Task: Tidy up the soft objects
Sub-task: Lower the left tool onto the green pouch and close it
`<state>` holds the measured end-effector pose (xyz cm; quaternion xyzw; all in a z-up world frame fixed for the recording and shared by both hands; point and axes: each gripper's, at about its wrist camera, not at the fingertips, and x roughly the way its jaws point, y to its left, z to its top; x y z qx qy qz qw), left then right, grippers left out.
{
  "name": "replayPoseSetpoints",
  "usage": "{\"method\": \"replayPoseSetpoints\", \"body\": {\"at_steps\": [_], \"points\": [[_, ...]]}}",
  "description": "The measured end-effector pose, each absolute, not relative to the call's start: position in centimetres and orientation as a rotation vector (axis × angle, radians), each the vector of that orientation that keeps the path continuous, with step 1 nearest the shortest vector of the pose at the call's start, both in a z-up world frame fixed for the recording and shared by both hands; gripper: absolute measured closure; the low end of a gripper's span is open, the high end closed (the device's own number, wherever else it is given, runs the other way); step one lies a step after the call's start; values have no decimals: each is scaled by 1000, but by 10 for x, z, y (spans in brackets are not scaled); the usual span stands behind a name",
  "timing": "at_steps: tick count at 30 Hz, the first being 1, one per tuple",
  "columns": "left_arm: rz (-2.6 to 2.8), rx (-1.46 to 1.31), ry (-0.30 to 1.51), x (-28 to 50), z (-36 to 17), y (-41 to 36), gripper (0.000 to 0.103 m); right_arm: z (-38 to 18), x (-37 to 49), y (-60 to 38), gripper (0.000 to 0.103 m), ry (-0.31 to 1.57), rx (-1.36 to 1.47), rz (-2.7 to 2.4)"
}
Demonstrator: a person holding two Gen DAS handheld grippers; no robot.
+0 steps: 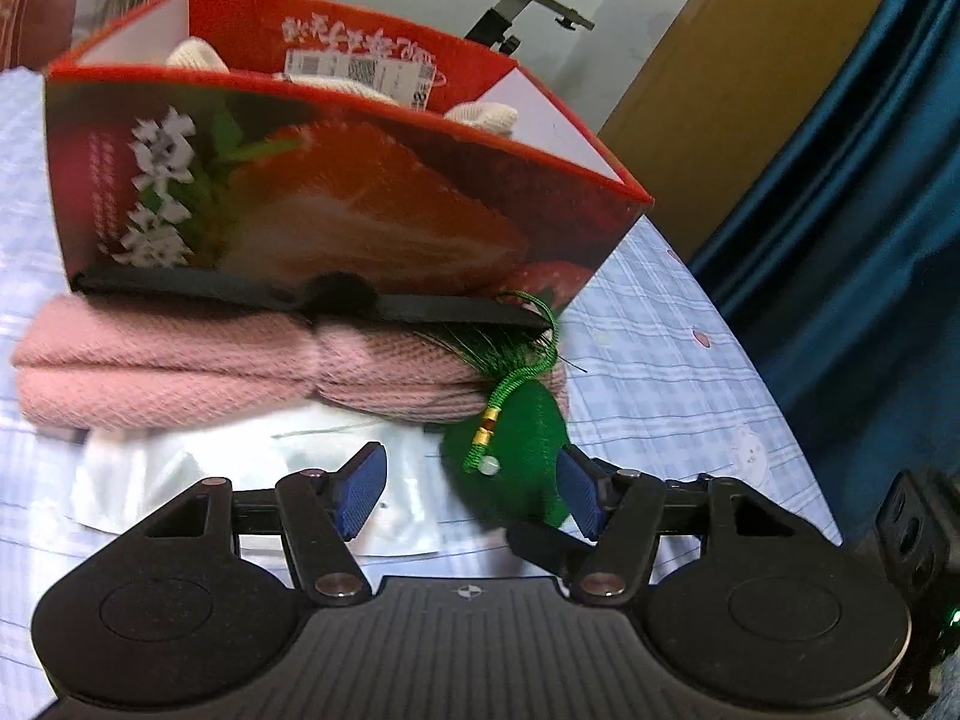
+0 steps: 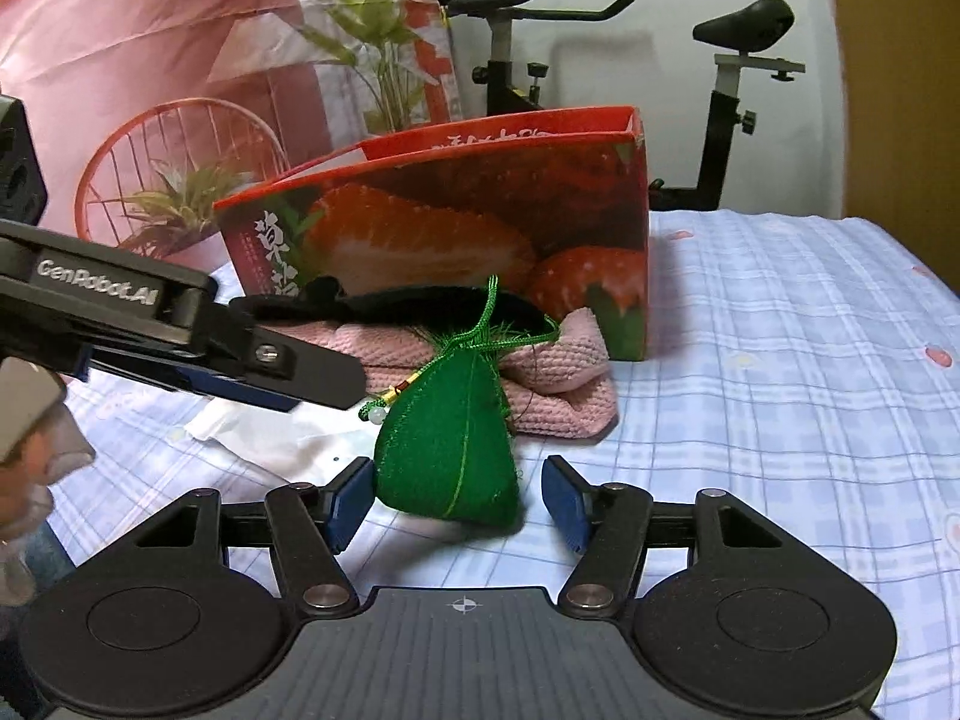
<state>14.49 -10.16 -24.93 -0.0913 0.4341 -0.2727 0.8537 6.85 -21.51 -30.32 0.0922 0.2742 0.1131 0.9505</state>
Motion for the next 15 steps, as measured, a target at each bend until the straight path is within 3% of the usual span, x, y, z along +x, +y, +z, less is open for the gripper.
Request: {"method": "replayPoseSetpoints", "body": {"at_steps": [11, 14, 15], "points": [[-580, -173, 940, 152, -261, -132, 39, -308, 70, -211, 53, 523, 196, 275], [-593, -156, 958, 153, -266, -135, 53, -309, 70, -210, 53, 518, 194, 277], [-600, -163, 961, 152, -267, -135, 53, -309, 70, -209, 53, 515, 195, 276]]}}
